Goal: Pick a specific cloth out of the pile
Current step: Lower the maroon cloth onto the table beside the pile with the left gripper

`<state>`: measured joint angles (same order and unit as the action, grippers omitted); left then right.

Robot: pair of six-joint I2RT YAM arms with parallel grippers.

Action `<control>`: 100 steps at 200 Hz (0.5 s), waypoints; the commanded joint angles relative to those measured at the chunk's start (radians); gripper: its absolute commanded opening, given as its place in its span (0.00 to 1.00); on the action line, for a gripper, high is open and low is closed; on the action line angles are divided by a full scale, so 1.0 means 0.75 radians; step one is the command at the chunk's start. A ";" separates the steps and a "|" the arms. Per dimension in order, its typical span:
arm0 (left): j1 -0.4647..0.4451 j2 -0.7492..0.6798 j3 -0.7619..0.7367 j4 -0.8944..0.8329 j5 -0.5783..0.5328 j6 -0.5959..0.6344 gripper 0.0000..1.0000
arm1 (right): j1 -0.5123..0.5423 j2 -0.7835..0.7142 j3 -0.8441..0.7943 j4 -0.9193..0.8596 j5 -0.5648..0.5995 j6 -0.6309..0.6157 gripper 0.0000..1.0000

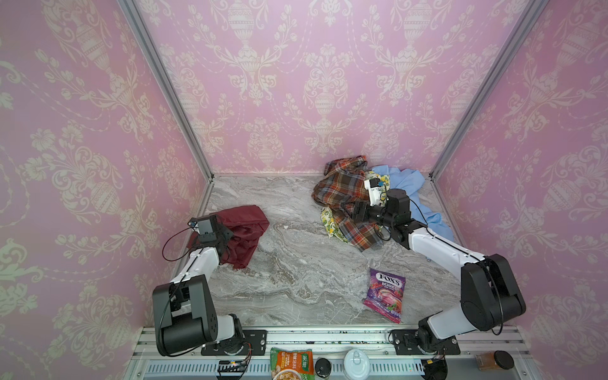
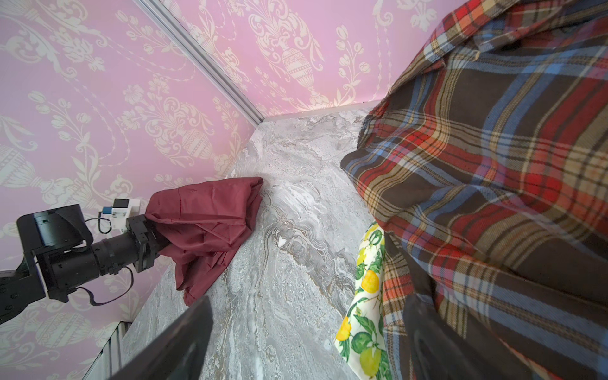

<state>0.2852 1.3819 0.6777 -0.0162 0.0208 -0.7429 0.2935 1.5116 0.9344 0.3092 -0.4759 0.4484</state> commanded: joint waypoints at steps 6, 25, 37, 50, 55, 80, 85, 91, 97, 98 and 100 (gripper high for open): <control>0.006 0.097 -0.016 -0.118 -0.009 0.000 0.00 | 0.012 -0.057 -0.025 -0.004 0.002 0.027 0.91; 0.000 0.146 -0.025 -0.119 0.026 -0.039 0.00 | 0.012 -0.064 -0.010 -0.039 0.014 0.034 0.91; -0.010 0.160 -0.036 -0.113 0.037 -0.088 0.00 | 0.012 -0.064 0.009 -0.068 0.018 0.032 0.91; -0.020 0.177 -0.052 -0.084 0.072 -0.153 0.00 | 0.012 -0.064 0.018 -0.087 0.023 0.037 0.91; -0.028 0.183 -0.056 -0.076 0.073 -0.180 0.00 | 0.013 -0.064 0.019 -0.085 0.022 0.041 0.91; -0.083 0.217 -0.044 -0.046 0.068 -0.340 0.00 | 0.014 -0.056 0.022 -0.070 0.013 0.072 0.92; -0.098 0.226 -0.036 -0.039 0.070 -0.370 0.00 | 0.012 -0.053 0.024 -0.070 0.009 0.074 0.92; -0.116 0.232 -0.031 -0.027 0.063 -0.408 0.00 | 0.014 -0.054 0.028 -0.077 0.005 0.075 0.92; -0.133 0.236 -0.032 -0.013 0.045 -0.465 0.00 | 0.014 -0.050 0.032 -0.081 0.007 0.075 0.92; -0.137 0.237 -0.033 -0.009 0.045 -0.472 0.00 | 0.014 -0.049 0.032 -0.082 0.007 0.075 0.92; -0.144 0.238 -0.036 0.006 0.040 -0.490 0.00 | 0.014 -0.048 0.034 -0.085 0.006 0.075 0.92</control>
<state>0.2291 1.5246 0.6518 -0.0216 0.0441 -0.9318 0.2955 1.4921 0.9314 0.2703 -0.4725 0.4797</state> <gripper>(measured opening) 0.068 0.914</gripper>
